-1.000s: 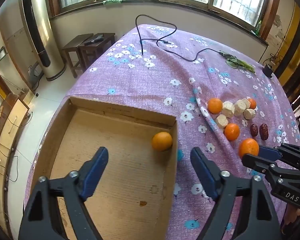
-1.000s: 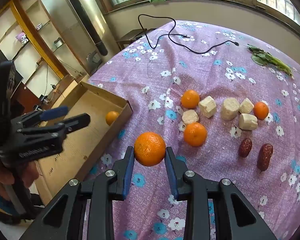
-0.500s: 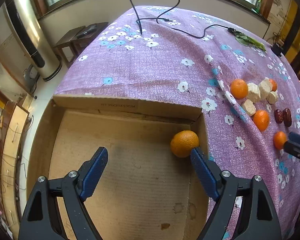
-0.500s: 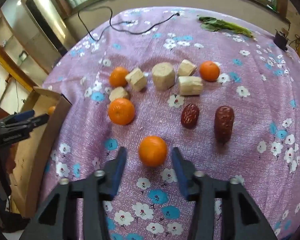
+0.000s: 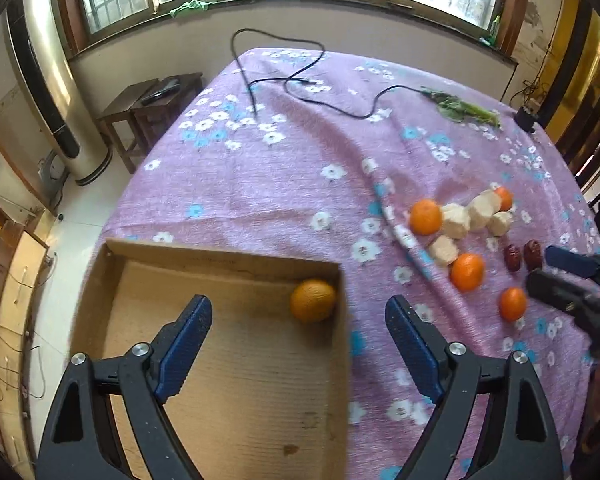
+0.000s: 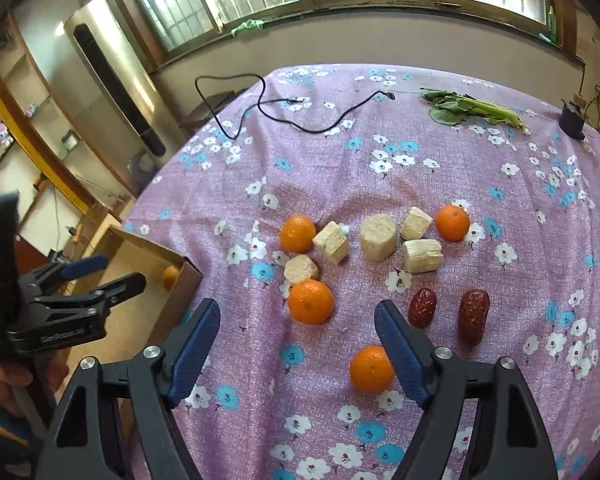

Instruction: Organize fruits

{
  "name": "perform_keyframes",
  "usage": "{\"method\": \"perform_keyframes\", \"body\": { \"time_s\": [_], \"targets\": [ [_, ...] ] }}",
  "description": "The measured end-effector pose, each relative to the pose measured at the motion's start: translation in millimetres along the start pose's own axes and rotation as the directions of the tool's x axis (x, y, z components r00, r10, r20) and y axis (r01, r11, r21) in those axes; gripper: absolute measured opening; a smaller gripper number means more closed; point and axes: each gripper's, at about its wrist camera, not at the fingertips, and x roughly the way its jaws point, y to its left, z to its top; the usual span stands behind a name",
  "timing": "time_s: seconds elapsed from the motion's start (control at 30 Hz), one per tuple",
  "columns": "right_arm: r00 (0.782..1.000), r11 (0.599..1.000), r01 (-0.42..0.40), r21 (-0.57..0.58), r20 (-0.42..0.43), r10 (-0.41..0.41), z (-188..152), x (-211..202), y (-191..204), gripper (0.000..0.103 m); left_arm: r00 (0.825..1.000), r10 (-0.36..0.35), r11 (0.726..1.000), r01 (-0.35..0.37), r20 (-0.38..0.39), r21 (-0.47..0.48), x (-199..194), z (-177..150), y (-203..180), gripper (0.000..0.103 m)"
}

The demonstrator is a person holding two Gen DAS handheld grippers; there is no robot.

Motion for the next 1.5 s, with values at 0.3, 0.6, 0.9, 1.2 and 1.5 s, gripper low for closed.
{"method": "perform_keyframes", "body": {
  "time_s": [0.3, 0.6, 0.9, 1.2, 1.5],
  "targets": [
    [0.999, 0.996, -0.044, -0.078, -0.006, 0.043, -1, -5, 10, 0.084, 0.999, 0.010, 0.999, -0.011, -0.044, -0.034, 11, -8, 8, 0.088],
    [0.997, 0.994, -0.068, -0.082, -0.044, 0.065, -8, 5, 13, 0.075, 0.997, 0.016, 1.000, -0.014, -0.077, 0.022, 37, -10, 39, 0.082],
    [0.997, 0.996, -0.060, -0.064, -0.054, 0.056, -8, 7, 8, 0.074, 0.987, -0.118, 0.978, 0.135, -0.113, 0.158, 63, -7, 25, 0.041],
    [0.998, 0.997, -0.051, -0.050, -0.045, 0.049, -6, 3, 1, 0.070, 0.987, -0.131, 0.977, 0.144, -0.095, 0.154, 56, -4, 27, 0.017],
    [0.998, 0.999, -0.035, -0.022, -0.054, 0.034, -14, -2, -20, 0.070, 0.979, -0.196, 0.963, 0.202, -0.053, 0.176, 7, -1, -1, 0.017]
  ]
}}
